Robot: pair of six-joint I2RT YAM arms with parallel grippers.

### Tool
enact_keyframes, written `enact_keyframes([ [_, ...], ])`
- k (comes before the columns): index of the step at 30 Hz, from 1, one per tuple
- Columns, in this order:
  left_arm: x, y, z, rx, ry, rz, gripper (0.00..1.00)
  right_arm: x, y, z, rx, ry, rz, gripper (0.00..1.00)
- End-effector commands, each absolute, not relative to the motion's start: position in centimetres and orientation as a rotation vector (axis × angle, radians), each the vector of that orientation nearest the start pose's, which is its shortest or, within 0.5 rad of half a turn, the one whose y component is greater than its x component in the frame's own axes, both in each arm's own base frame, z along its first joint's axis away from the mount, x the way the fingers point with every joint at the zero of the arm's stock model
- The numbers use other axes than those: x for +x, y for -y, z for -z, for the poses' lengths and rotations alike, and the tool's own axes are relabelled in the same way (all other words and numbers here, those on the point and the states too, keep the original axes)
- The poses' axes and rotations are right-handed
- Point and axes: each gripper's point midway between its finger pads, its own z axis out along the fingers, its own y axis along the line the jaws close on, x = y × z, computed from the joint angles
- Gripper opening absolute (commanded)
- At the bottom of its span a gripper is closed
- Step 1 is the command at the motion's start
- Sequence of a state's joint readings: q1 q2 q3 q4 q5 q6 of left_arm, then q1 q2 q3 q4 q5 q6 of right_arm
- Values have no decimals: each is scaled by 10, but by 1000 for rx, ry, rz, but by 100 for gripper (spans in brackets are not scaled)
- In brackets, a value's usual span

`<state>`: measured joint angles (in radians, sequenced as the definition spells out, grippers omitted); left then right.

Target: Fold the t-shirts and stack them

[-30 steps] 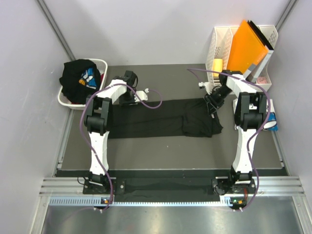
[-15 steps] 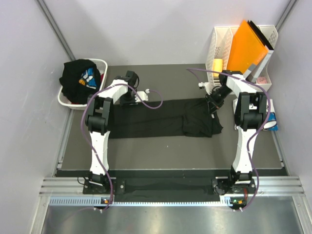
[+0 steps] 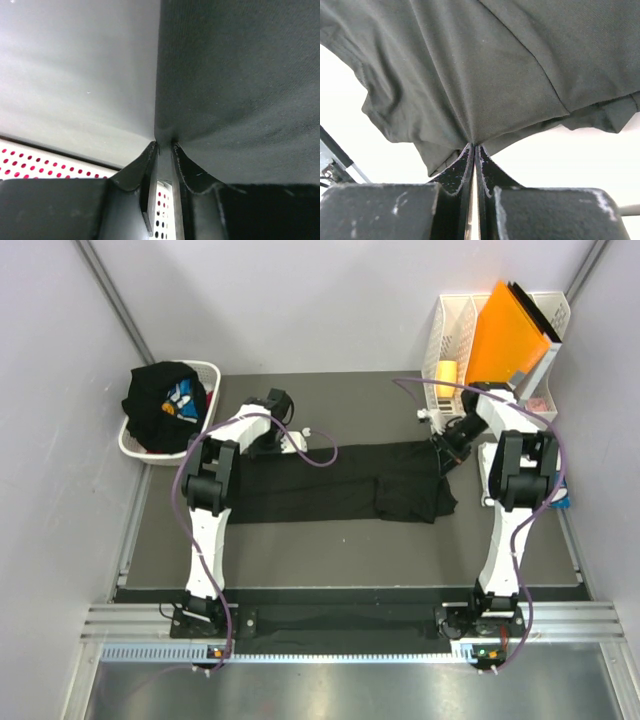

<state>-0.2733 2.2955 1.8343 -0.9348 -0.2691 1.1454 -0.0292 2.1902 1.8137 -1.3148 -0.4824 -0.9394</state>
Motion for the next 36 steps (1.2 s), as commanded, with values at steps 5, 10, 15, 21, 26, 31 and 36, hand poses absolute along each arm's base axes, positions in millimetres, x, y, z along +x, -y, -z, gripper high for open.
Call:
enact_keyframes([
  [5,465,48,25,1965,-2389,-380,19,371,-38,-93,-1275,-2579,-663,0],
  [10,469,49,22,1955,-2378,-388,20,363,-32,-93,-1321,-2604,-658,0],
  [15,472,49,18,1954,-2366,-402,21,350,-17,-78,-1386,-2679,-600,0],
  [21,476,50,13,1931,-2358,-410,25,344,-15,-60,-1397,-2721,-606,20],
  [26,476,48,9,1934,-2354,-426,27,345,-16,-63,-1406,-2705,-582,36],
  [31,477,48,3,1925,-2347,-436,28,341,-21,-91,-1515,-2589,-512,33],
  [36,480,48,-7,1913,-2331,-452,29,331,-49,-108,-1700,-2399,-376,33],
])
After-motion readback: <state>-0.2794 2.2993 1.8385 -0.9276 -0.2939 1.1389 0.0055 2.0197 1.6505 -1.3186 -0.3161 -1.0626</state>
